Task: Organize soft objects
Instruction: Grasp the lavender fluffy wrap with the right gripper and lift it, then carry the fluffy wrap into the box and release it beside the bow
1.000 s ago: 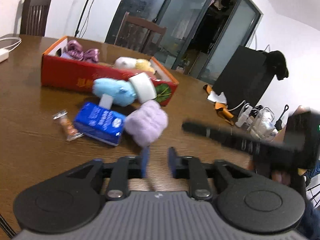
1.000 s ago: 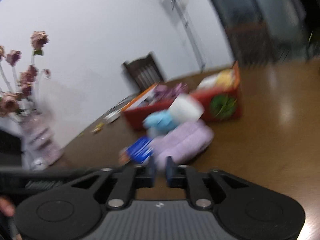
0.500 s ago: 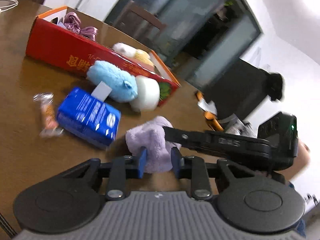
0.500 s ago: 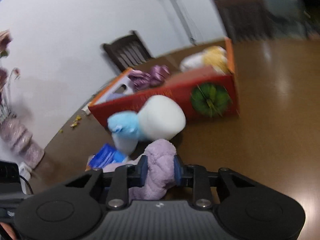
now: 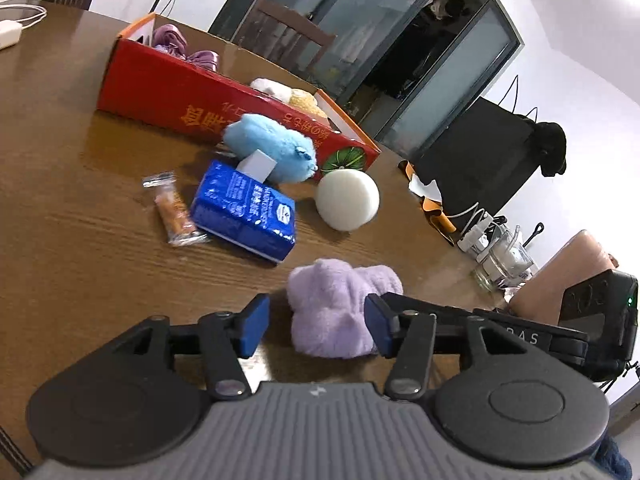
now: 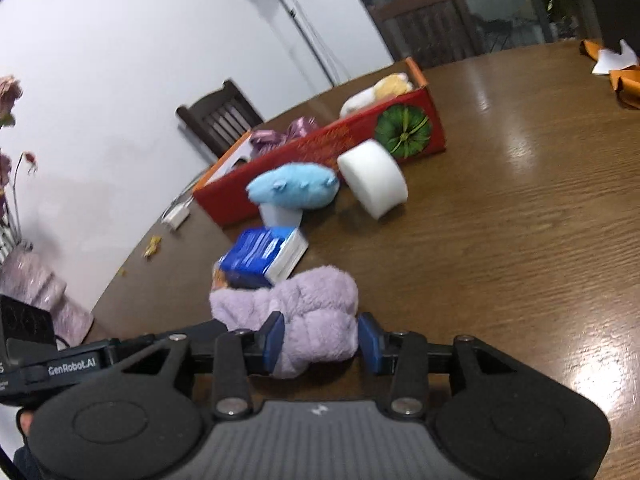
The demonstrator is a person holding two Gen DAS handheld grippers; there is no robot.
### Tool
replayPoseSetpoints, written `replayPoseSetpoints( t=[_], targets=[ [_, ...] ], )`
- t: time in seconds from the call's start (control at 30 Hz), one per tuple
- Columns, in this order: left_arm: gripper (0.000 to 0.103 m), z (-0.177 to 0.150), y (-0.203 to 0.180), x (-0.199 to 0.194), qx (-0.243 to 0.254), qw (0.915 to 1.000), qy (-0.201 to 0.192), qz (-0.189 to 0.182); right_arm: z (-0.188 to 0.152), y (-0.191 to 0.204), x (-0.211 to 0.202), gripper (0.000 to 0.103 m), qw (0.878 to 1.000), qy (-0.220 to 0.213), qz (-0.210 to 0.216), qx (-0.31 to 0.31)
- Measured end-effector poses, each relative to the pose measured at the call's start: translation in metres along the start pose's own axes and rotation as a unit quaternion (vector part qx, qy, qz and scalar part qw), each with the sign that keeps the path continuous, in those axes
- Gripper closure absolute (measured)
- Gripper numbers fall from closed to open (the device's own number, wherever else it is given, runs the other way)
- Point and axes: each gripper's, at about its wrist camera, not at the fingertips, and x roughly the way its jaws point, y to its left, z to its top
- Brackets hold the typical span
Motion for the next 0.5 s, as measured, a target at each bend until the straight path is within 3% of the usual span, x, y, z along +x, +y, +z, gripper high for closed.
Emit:
replayPoseSetpoints(
  t=[0.07, 0.2, 0.27, 0.37, 0.5],
  targets=[
    [0.061, 0.0, -0.002, 0.006, 0.012, 0.9999, 0.004, -0.011, 0.0, 0.002, 0.007, 0.064, 1.0, -0.002, 0.004, -0.002],
    [0.079, 0.001, -0.005, 0.004, 0.018, 0.9998, -0.001, -0.008, 0.001, 0.01, 0.008, 0.077, 1.0, 0.002, -0.002, -0.017],
    [0.08, 0.009, -0.006, -0.009, 0.012, 0.9992, -0.011, -0.037, 0.007, 0.016, -0.001, 0.079, 1.0, 0.001, 0.014, -0.018],
    [0.08, 0.034, -0.011, -0.025, 0.024, 0.9969, -0.052, -0.053, 0.033, 0.032, -0.013, 0.079, 0.998, -0.026, 0.043, -0.036],
    [0.081, 0.099, -0.005, -0.02, 0.026, 0.9954, -0.082, -0.042, 0.095, 0.05, 0.006, 0.079, 0.996, -0.05, 0.058, -0.055]
  ],
)
